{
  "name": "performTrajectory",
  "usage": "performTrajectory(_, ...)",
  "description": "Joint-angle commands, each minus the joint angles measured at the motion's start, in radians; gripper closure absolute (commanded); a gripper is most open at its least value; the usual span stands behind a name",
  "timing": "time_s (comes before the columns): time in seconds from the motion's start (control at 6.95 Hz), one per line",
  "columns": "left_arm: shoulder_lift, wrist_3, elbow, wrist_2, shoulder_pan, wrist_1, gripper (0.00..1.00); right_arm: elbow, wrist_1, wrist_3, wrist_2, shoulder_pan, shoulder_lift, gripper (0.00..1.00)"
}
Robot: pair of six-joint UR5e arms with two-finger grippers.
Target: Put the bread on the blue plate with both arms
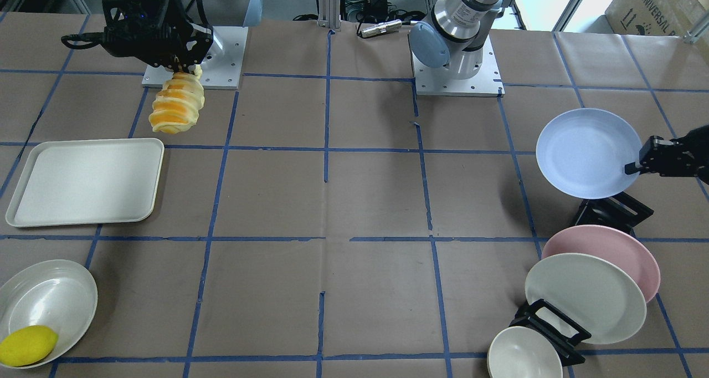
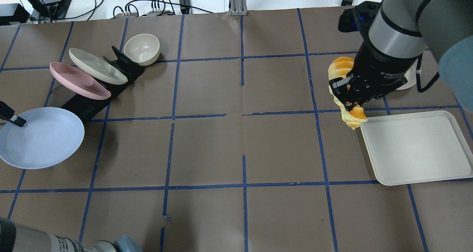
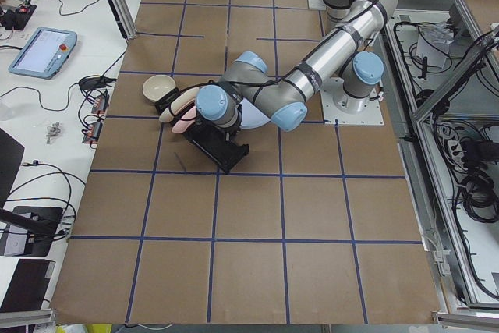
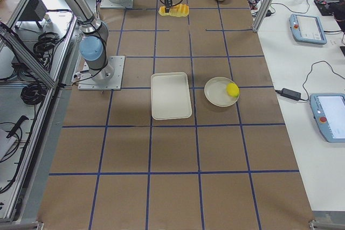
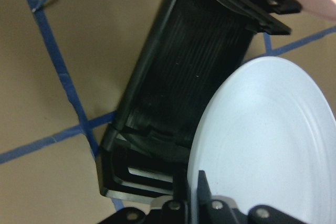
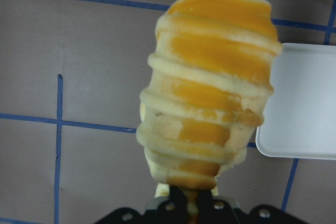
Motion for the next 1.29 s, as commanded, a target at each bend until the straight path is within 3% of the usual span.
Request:
performTrajectory(0.0, 0.142, -0.042, -0.152, -0.003, -0.010, 0.008, 0.85, 0.000, 0.000, 0.000, -0.002, 0.000, 0.001, 0.95)
performTrajectory(0.58, 0.201, -0.137, -0.208, -0.090, -0.155, -0.032, 0.85, 0.002, 0.002, 0.000, -0.007, 0.000, 0.001, 0.95)
performTrajectory(1.15, 0.181, -0.218, -0.225, -0.289, -0.348, -0.024, 0.85, 0.003, 0.002, 0.000, -0.008, 0.000, -0.001, 0.95)
